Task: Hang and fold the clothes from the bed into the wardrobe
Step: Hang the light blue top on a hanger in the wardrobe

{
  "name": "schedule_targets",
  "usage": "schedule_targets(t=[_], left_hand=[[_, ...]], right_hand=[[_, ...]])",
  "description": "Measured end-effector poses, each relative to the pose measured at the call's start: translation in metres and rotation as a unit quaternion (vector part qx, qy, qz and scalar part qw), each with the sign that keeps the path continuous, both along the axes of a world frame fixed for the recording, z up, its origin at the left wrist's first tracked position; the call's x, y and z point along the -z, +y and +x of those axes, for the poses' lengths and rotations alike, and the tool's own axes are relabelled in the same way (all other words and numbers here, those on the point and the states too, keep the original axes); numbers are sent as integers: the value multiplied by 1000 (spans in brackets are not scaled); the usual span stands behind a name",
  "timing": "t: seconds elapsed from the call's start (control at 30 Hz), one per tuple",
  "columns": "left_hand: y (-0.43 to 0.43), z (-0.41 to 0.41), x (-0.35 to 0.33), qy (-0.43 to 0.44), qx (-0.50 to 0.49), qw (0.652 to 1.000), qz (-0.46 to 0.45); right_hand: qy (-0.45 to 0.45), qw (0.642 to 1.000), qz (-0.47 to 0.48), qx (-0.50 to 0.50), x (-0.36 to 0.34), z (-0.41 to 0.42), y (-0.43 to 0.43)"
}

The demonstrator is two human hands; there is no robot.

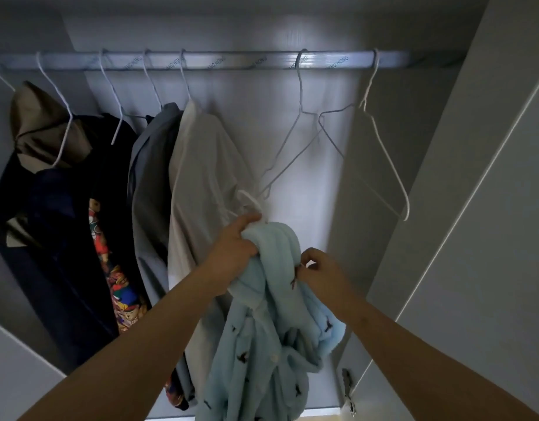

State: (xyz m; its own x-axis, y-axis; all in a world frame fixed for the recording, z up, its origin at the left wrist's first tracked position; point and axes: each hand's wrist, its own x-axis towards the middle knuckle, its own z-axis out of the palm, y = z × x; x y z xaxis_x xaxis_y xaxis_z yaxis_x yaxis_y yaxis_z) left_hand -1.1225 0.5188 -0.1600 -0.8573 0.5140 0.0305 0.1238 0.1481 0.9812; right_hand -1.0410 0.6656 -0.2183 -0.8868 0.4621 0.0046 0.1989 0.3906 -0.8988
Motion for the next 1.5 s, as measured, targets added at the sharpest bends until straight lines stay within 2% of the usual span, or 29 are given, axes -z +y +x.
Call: schedule_targets(t=[0.07,0.17,0.23,0.33,0.43,0.5,0.6,0.7,0.8,0.93,1.13,1.27,1.37,1.43,1.5], left_hand=[[-9,-6,1,22,-54,998,1],[-25,-15,3,0,-140,990,-21],[-34,-20,5,-41,-136,988,-60],[-43,-19,7,-125,-116,982,-88],[-57,-16,10,-221,-131,965,-57],[-68,-14,12,-264,-136,955,-25],[-85,-10,11,-314,-167,935,14],[-104,-6,8,-344,-207,915,48],[-129,-3,8,-341,-246,903,85],[-167,3,6,-354,-274,889,96],[-219,17,4,-335,-296,890,89],[-229,29,6,-247,-279,925,76],[-223,47,9,-166,-202,965,29],[-216,60,9,-132,-150,980,-3],[-210,71,8,-139,-120,983,2]], right_hand=[[27,999,-33,16,5,6,2],[39,993,-111,-2,13,11,6],[32,987,-151,-34,14,10,5],[17,992,-126,-25,13,6,-1],[29,995,-85,38,16,9,-5],[75,989,-113,65,19,15,-6],[134,978,-150,60,20,21,-12],[150,976,-148,46,15,25,-23],[165,971,-168,35,10,30,-41],[173,948,-259,62,6,43,-69],[45,992,-118,0,11,77,-107],[5,996,-84,-12,8,96,-130],[-45,997,-20,-51,1,96,-155],[-72,996,-31,-44,-4,87,-170],[-95,992,-73,-38,-9,77,-186]])
